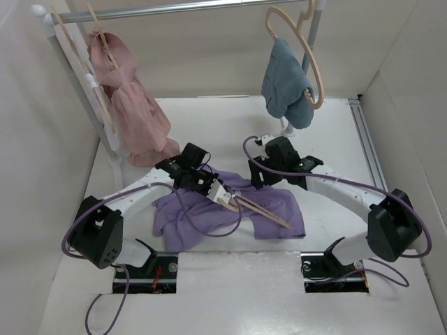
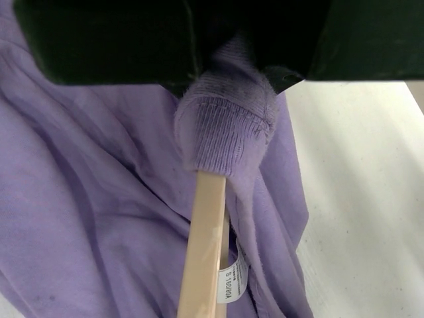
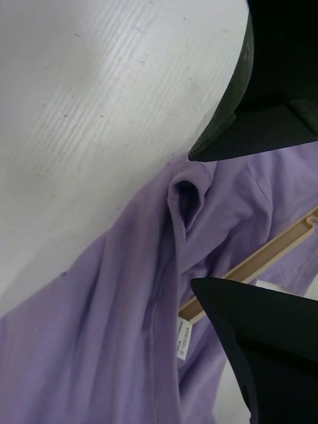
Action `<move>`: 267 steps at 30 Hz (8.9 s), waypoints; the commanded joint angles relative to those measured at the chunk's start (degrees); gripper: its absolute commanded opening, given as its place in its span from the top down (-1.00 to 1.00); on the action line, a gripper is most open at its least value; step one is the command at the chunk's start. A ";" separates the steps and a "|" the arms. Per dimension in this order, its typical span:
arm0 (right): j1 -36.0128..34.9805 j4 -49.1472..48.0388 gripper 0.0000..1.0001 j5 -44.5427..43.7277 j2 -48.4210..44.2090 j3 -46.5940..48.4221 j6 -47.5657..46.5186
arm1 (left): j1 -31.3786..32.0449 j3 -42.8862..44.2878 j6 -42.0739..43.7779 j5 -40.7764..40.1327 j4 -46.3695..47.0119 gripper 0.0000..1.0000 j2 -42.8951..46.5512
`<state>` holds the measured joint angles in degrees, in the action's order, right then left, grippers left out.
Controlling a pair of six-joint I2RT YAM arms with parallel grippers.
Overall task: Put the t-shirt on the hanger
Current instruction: Place tshirt on hanger, then hang the hanger with tshirt onto the clothesline
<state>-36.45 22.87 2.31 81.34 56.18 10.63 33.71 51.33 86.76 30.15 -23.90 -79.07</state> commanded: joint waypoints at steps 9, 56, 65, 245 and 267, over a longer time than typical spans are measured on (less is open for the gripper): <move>2.60 -1.52 -0.22 1.82 4.79 -2.75 2.64 | 0.30 0.08 -1.07 0.70 1.05 1.00 1.55; 19.22 4.09 1.00 -8.44 -25.52 -16.81 10.37 | -6.73 11.50 -28.12 -9.57 9.05 1.00 -8.98; 17.72 8.59 1.00 -10.66 -25.44 -15.75 9.85 | -7.96 15.99 -35.78 -5.10 9.04 1.00 -10.84; 7.79 -2.41 1.00 -18.49 35.46 93.84 -7.04 | -2.69 -0.53 -71.29 -14.86 32.51 -1.00 24.14; 7.45 -1.17 -0.43 -17.68 25.28 74.79 -6.67 | -2.69 -2.29 -70.77 -14.16 33.04 -1.00 24.67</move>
<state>-27.22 22.63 -14.26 110.85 132.81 5.91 30.79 49.15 16.38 15.14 6.26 -55.29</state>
